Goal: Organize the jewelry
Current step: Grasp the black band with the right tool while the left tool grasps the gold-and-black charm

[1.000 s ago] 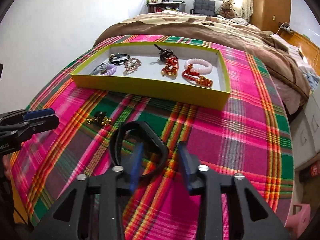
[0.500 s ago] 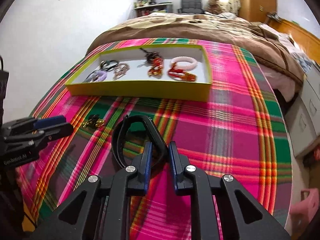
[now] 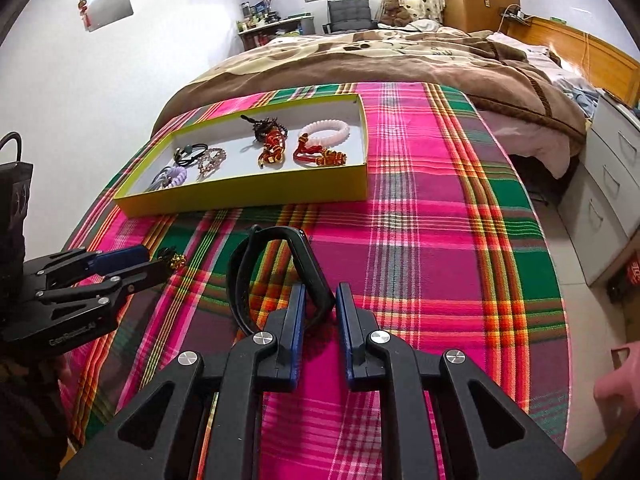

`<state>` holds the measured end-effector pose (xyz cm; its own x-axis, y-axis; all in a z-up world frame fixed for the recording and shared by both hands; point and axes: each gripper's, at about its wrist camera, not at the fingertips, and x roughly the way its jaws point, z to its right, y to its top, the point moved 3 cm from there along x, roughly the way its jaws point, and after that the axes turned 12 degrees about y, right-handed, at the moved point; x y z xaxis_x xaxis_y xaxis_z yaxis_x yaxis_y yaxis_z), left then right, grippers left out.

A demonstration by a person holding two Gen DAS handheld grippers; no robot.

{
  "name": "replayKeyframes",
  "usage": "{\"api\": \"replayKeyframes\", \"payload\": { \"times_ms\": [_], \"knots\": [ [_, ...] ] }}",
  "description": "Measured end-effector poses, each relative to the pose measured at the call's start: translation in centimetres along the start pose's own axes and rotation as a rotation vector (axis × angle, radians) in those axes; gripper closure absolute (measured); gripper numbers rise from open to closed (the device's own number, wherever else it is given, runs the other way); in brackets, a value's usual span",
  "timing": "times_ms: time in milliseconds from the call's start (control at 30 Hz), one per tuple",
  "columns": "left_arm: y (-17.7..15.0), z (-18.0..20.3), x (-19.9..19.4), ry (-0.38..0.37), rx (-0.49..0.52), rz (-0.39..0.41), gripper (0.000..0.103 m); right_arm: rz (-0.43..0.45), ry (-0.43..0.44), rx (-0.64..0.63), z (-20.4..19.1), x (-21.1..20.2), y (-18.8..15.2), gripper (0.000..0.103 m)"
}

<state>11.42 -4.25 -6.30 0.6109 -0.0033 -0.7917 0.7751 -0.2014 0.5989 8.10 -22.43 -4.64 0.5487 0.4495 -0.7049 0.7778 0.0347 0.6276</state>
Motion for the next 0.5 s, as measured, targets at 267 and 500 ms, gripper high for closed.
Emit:
{"api": "replayKeyframes", "payload": {
  "times_ms": [267, 500],
  "knots": [
    [0.33, 0.92, 0.49, 0.028, 0.039, 0.001, 0.066, 0.012, 0.004, -0.002, -0.02, -0.42, 0.17, 0.087],
    [0.29, 0.71, 0.31, 0.002, 0.027, 0.0, 0.079, 0.012, 0.011, -0.005, -0.11, -0.29, 0.38, 0.087]
  ]
}}
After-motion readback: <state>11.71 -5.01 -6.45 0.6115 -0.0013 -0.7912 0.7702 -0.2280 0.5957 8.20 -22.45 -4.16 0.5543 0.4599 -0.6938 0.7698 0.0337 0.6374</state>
